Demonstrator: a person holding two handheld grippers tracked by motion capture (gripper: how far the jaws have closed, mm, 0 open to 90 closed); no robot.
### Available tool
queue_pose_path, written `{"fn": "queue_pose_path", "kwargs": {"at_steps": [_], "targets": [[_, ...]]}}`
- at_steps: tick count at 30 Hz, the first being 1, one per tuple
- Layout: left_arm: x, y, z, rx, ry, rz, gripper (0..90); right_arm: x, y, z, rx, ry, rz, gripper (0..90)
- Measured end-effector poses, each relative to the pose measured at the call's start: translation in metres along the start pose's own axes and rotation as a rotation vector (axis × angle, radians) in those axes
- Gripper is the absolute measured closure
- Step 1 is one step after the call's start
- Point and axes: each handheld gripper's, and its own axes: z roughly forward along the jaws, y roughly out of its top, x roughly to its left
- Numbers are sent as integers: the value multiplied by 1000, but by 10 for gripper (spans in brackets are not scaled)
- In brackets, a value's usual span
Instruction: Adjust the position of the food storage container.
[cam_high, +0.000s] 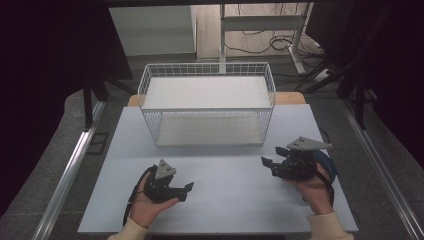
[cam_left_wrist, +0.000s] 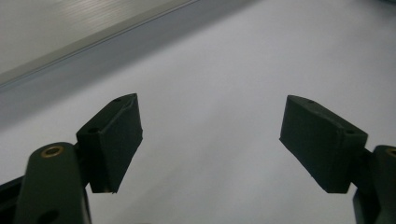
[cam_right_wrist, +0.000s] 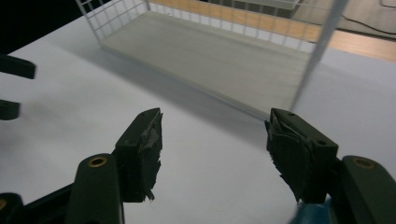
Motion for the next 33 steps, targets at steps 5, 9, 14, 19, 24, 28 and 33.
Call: {"fn": "queue_pose_path", "kwargs": {"at_steps": [5,9,14,19,24,28,33], "targets": [[2,2,-6,-22,-10,-22,205,-13,6,-8,8,-32,19,356],[4,1,-7,-23,-14,-28,205,-28,13,-13,6,-78,45,357],[4,0,-10,-24,-5,-20,203,-45,11,-13,10,-131,70,357],[5,-1,-11,-21,3,-23,203,-57,3,-18,19,-171,87,359],[4,-1,-10,-14,9,-18,202,-73,-8,-26,36,-207,110,365],[5,-2,-8,-6,7,-18,201,-85,-11,-32,44,-241,132,367],[6,-3,-9,-4,9,-20,198,-99,-17,-39,58,-286,156,379]]}}
